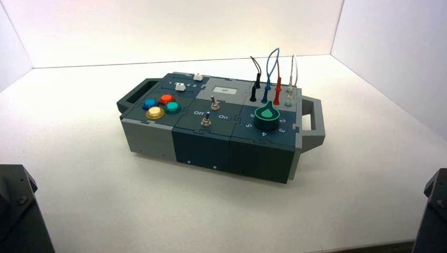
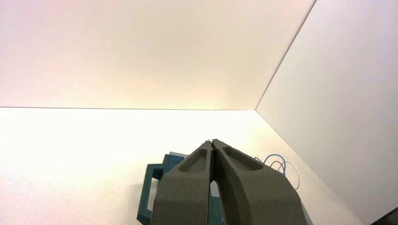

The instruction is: Flip the bottom switch off with the right gripper.

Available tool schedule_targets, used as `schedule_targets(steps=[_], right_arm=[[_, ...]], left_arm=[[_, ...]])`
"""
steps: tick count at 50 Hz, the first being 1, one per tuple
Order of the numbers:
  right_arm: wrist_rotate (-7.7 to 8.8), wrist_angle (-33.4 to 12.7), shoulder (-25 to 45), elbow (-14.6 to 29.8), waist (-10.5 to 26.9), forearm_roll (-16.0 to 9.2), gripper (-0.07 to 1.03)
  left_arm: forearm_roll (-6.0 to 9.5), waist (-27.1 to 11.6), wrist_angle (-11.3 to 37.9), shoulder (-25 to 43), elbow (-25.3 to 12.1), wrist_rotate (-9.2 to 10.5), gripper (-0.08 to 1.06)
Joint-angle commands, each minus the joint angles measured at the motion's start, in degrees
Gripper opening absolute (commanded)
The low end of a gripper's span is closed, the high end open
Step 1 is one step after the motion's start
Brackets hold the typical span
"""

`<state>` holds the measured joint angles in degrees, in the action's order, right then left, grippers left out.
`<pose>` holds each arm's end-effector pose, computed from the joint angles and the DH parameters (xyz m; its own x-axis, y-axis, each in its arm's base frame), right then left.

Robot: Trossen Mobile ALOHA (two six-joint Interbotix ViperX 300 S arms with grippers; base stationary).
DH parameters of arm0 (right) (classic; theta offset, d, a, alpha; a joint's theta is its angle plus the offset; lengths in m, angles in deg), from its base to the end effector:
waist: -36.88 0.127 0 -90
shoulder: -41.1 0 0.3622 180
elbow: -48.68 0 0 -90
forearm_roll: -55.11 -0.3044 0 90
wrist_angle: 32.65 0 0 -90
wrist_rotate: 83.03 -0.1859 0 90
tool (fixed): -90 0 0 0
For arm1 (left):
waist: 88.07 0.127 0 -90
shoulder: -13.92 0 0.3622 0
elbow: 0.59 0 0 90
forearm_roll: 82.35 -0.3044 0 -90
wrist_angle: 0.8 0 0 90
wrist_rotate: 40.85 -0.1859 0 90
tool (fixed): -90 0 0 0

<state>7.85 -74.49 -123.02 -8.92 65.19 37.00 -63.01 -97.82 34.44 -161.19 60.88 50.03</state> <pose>0.0783 0.0860 0.2390 0.6892 0.6068 -0.3960 -0.5361 0.7947 0.2846 0.0902 -0.0515 0.2481 0.9202 -0.3520 -0.1713 0.2866 0.9038 -0.3177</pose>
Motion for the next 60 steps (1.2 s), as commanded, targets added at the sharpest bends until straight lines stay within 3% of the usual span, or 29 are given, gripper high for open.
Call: schedule_targets(steps=[1, 8, 17, 27, 33, 39, 46, 60], right_arm=[[0.18, 0.2, 2.0, 1.7, 1.0, -0.8, -0.02], [0.09, 0.0, 6.7, 2.2, 3.8, -1.7, -0.02], [-0.09, 0.4, 19.2, 4.2, 9.8, -2.4, -0.02], [-0.26, 5.3, 36.3, 8.4, 19.8, -9.1, -0.02], [-0.26, 7.3, 46.5, 13.4, 25.0, -9.9, -0.02], [-0.18, 7.1, 54.2, 18.2, 26.4, -9.9, -0.02], [0.35, 6.9, 59.8, 22.1, 26.5, -9.9, -0.02], [0.44, 6.9, 62.5, 23.9, 26.5, -9.5, -0.02]], left_arm=[[0.0, 0.2, -1.7, 2.3, -0.7, 0.09, -0.03], [0.26, 0.2, -2.8, 8.4, -1.1, 0.35, -0.03], [0.26, 0.2, -6.8, 20.7, -2.1, 0.18, -0.03], [0.0, 0.2, -11.6, 29.3, -3.2, 0.09, -0.03], [0.09, 0.2, -13.9, 34.7, -3.7, 0.35, -0.03], [0.26, 0.3, -14.7, 42.5, -5.3, 1.32, -0.03], [0.26, 0.2, -13.5, 52.4, -8.4, 0.97, -0.03], [0.18, -1.4, -12.5, 72.6, -16.5, -1.14, -0.03]])
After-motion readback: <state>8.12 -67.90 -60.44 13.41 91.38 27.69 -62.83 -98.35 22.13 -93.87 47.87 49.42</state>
